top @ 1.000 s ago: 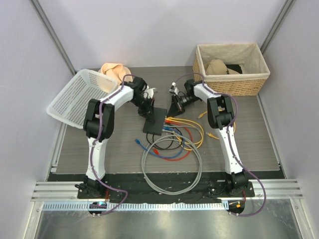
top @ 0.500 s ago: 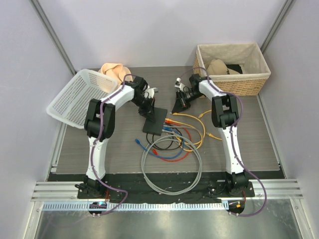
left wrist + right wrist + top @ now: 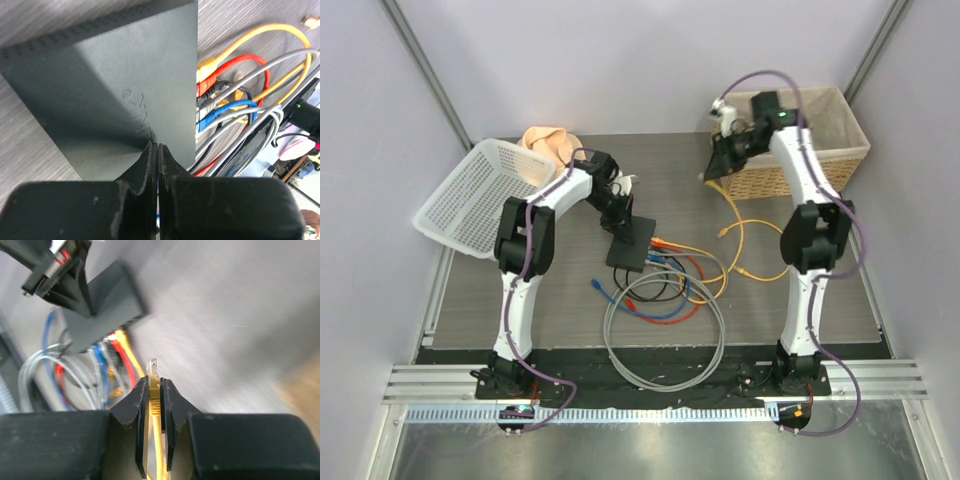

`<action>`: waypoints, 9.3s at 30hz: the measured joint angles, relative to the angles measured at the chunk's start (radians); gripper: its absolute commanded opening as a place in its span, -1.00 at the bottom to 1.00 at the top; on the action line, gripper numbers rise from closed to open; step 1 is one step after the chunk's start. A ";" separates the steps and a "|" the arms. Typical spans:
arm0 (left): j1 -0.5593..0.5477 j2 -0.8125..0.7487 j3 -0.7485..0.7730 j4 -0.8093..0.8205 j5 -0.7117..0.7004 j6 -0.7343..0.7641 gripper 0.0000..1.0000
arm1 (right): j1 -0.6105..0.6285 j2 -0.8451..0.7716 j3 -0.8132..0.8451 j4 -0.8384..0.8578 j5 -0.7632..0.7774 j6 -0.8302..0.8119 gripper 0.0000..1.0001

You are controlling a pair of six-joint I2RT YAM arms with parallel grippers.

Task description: Pull the plug from the switch port

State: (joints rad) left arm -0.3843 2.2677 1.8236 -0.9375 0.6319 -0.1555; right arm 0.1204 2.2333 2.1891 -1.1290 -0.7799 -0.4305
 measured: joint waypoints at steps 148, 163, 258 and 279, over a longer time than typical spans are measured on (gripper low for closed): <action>0.022 -0.219 -0.313 0.126 -0.088 0.008 -1.00 | 0.177 0.167 -0.500 0.599 -0.373 0.422 -0.20; 0.008 -0.217 -0.308 0.126 -0.089 0.010 -1.00 | 0.175 0.182 -0.492 0.610 -0.345 0.539 -0.86; -0.032 -0.083 -0.118 0.076 -0.048 0.005 -1.00 | -0.193 -0.176 -0.290 0.033 0.162 -0.239 -0.88; -0.032 -0.083 -0.119 0.074 -0.045 0.008 -1.00 | 0.061 -0.367 -0.581 0.352 0.198 -0.197 0.99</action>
State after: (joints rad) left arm -0.4168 2.1845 1.7050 -0.8631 0.5869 -0.1474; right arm 0.1810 1.8668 1.6077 -0.7769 -0.5816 -0.6277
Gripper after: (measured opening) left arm 0.017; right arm 0.996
